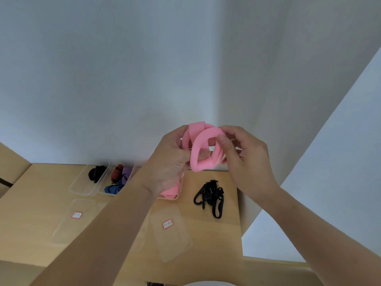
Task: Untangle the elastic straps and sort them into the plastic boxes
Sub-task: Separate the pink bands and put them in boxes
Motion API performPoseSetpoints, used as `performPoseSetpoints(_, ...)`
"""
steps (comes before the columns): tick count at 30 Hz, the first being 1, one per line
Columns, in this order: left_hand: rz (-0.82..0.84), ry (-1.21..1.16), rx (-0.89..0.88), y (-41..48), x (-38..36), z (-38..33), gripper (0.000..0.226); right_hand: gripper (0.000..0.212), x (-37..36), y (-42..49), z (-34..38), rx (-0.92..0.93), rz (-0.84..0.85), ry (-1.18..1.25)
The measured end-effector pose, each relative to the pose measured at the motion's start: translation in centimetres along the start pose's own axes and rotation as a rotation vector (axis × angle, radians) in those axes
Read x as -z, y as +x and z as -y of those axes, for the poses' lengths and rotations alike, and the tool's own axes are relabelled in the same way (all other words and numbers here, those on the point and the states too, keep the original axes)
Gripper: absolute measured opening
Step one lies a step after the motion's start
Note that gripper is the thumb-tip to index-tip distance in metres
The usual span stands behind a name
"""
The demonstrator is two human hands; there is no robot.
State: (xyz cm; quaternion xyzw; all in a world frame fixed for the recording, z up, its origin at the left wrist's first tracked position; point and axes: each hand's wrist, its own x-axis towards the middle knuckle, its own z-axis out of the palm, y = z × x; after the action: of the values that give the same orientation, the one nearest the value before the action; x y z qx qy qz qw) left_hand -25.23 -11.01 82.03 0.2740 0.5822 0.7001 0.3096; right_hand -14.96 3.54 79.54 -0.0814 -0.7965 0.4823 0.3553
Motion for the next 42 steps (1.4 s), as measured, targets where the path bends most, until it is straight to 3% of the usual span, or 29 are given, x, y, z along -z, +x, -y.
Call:
performPoseSetpoints(8,0.153,-0.039,0.123,0.5,1.4,-0.7,0.04,0.012,0.9,2.6,-0.3,-0.224,0.224,0.569)
performPoseSetpoints(12,0.307,0.091,0.172,0.7,0.9,-1.1,0.038,0.013,0.8,2.8,-0.8,-0.208,0.248,0.565)
performPoseSetpoints(15,0.357,0.367,0.188,1.3,0.8,-2.1,0.043,0.014,-0.1,2.5,-1.0,-0.145,0.205,0.442)
performPoseSetpoints(18,0.376,0.618,0.225,2.2,1.0,-2.9,0.028,0.016,-0.7,2.3,-1.0,-0.133,0.193,0.408)
performPoseSetpoints(22,0.418,0.645,0.188,2.1,0.6,-3.2,0.031,0.01,-0.2,2.6,-1.5,-0.237,0.19,0.402)
performPoseSetpoints(27,0.39,0.627,0.13,1.5,0.7,-1.7,0.029,0.002,0.4,2.7,-2.0,-0.445,0.27,0.47)
performPoseSetpoints(29,0.292,0.562,0.112,1.4,0.7,-0.8,0.025,0.007,0.4,2.6,-2.0,-0.504,0.255,0.518)
performPoseSetpoints(32,0.178,0.482,0.106,1.2,0.5,0.3,0.03,0.012,0.2,2.5,-2.0,-0.497,0.214,0.487)
performPoseSetpoints(40,0.061,0.304,0.115,1.4,-0.3,0.4,0.039,0.014,-0.3,2.4,-1.9,-0.502,0.155,0.468)
performPoseSetpoints(42,0.005,0.242,0.116,1.4,-0.3,0.5,0.044,0.033,-0.2,2.1,-1.6,-0.541,0.187,0.529)
